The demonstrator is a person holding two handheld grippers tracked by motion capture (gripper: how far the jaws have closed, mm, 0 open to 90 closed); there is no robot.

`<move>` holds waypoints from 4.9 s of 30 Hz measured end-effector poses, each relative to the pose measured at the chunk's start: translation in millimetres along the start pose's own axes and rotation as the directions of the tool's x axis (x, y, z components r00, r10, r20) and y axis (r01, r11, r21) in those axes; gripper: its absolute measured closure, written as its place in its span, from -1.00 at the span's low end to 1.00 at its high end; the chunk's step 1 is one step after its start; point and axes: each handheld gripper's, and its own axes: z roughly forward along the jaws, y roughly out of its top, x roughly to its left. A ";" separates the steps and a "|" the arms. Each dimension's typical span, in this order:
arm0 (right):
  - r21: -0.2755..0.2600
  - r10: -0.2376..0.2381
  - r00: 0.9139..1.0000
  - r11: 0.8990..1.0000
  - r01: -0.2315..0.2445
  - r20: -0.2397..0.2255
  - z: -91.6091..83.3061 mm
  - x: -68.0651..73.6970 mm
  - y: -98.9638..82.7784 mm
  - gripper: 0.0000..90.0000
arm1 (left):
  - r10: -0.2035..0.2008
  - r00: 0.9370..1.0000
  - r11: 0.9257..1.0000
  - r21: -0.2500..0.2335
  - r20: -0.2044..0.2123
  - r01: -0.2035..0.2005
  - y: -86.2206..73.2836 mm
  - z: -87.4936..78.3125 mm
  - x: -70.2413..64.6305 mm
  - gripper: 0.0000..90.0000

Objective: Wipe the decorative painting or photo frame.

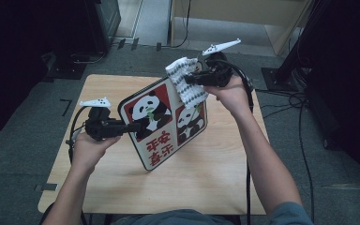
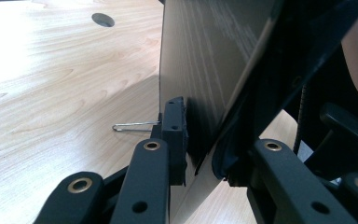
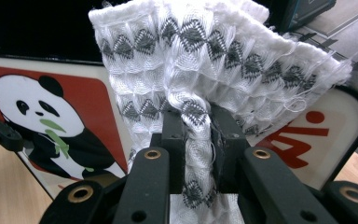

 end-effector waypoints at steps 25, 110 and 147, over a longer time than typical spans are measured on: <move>0.021 0.015 1.000 1.000 -0.014 -0.026 6.0 -2.9 -21.2 0.75 | -0.001 1.000 1.000 -0.001 0.005 0.001 -0.2 -0.1 0.5 0.67; 0.078 0.121 0.991 0.990 -0.116 -0.061 38.0 -18.3 -106.3 0.74 | 0.001 1.000 1.000 0.005 0.008 -0.001 0.4 -0.3 0.6 0.67; 0.151 0.164 0.985 0.976 -0.156 -0.046 53.6 -21.0 -141.6 0.74 | 0.002 1.000 1.000 0.004 0.008 -0.002 0.4 -1.0 -0.3 0.65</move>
